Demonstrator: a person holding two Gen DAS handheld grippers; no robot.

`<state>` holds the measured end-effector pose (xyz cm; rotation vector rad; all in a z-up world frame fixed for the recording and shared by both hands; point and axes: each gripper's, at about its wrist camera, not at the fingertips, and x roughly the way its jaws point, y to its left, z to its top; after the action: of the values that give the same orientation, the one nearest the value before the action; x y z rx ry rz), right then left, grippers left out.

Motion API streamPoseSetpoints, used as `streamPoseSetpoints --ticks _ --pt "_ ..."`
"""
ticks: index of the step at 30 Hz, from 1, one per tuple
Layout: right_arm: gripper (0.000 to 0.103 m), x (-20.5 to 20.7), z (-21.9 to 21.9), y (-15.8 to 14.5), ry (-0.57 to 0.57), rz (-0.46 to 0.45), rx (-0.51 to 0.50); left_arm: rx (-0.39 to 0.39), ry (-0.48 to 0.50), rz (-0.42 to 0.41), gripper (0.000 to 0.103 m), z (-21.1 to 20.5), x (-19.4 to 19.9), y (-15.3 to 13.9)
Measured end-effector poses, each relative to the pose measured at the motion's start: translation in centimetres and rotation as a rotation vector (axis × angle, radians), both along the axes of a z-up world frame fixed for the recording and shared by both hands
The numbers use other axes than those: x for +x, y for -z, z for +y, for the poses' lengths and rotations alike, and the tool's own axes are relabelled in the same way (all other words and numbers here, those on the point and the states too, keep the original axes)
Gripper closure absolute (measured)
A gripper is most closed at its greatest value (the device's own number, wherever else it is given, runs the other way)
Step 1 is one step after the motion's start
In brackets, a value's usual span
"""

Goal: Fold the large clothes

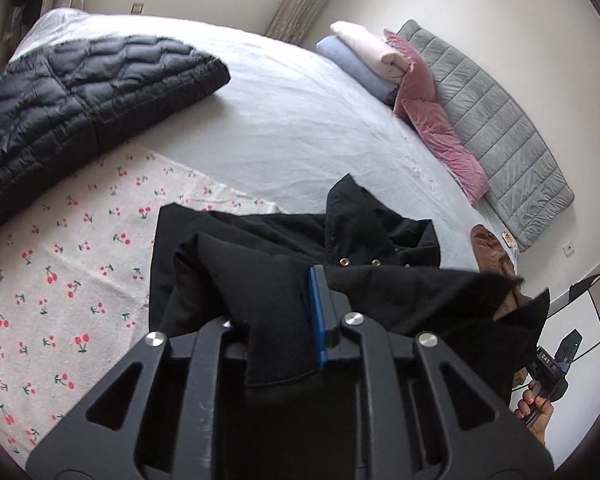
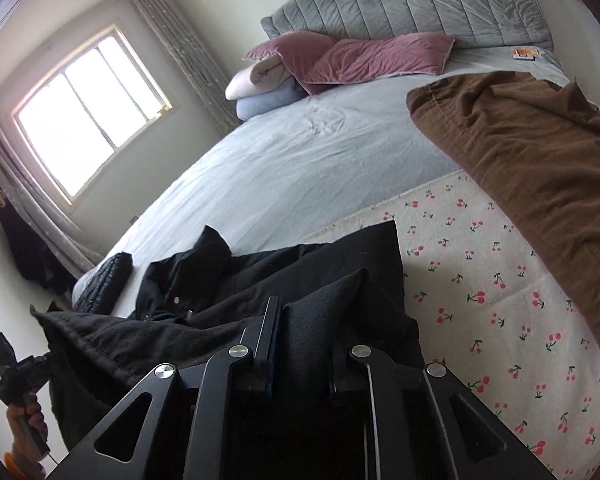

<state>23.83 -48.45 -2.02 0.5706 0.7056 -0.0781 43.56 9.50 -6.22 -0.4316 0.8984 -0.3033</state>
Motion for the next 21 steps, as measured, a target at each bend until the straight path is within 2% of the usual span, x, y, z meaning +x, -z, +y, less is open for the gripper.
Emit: streamPoseSetpoints --ticks 2,3,4,5,6,7,8,10,14,18,21 --pt "0.079 0.7 -0.7 1.3 0.003 0.03 0.048 -0.037 -0.012 0.07 0.065 0.4 1.0 1.6" --pt "0.075 0.8 -1.2 1.6 0.003 0.035 0.081 -0.065 -0.03 0.074 0.055 1.0 1.0 1.8" --pt "0.071 0.7 -1.6 1.5 -0.002 0.028 0.106 -0.099 -0.044 0.054 0.046 1.5 0.6 1.4" --pt "0.061 0.6 -2.0 1.0 -0.005 0.016 0.119 -0.132 -0.052 0.027 0.04 2.3 0.2 0.7" --pt "0.048 0.2 -2.4 0.4 -0.002 0.002 0.122 -0.151 -0.062 0.001 0.029 3.0 -0.2 -0.2" --pt "0.043 -0.1 -2.7 -0.4 0.008 -0.015 0.113 -0.159 -0.069 -0.028 0.024 3.7 -0.7 -1.1" --pt "0.038 -0.6 -3.1 -1.4 0.022 -0.036 0.094 -0.153 -0.068 -0.054 0.024 4.2 -1.1 -1.9" --pt "0.037 -1.4 -3.7 -3.2 0.03 -0.072 0.058 -0.088 -0.045 -0.084 0.024 4.7 -1.7 -3.4" --pt "0.036 -1.9 -3.1 -5.0 -0.018 -0.064 -0.034 0.111 0.066 -0.149 0.022 3.7 -2.3 -4.9" --pt "0.033 -1.1 -0.9 -4.4 -0.103 -0.005 -0.2 0.304 0.194 -0.122 0.021 0.7 -1.3 -3.2" --pt "0.033 1.2 0.4 -2.5 -0.161 0.087 -0.304 0.366 0.228 -0.087 0.021 -1.0 0.3 -1.5"
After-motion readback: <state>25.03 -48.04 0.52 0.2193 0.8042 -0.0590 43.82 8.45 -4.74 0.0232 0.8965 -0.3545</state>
